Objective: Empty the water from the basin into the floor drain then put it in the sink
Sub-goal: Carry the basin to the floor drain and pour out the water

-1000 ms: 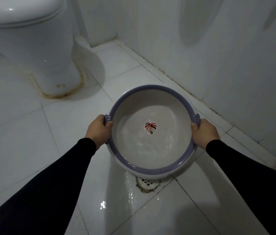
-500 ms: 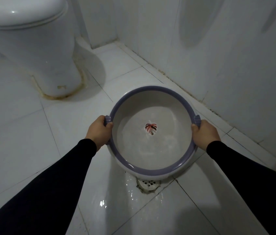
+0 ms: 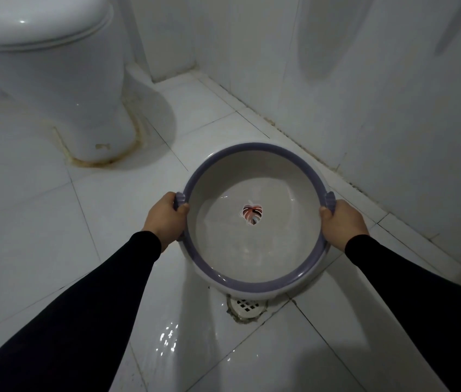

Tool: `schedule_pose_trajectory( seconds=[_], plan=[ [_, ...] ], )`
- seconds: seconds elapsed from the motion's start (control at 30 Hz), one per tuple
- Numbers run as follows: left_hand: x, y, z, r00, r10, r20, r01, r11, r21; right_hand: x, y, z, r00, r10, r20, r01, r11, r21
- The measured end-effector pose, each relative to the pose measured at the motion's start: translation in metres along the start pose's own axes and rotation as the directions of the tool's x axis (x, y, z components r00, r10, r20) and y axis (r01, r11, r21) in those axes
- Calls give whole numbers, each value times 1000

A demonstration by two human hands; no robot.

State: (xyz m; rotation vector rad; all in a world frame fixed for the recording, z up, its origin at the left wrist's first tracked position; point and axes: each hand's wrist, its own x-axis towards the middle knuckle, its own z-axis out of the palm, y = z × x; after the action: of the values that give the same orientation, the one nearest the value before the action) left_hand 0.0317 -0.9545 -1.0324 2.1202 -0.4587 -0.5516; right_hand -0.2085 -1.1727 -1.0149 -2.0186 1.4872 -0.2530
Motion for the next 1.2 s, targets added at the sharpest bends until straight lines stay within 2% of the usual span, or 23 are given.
schedule_pose_trajectory(
  seconds=[1.2],
  plan=[
    [-10,9,-6,1000,-4,9,4,1000,13,-5,0,-3,1000,-15,-11,16,1000,15]
  ],
)
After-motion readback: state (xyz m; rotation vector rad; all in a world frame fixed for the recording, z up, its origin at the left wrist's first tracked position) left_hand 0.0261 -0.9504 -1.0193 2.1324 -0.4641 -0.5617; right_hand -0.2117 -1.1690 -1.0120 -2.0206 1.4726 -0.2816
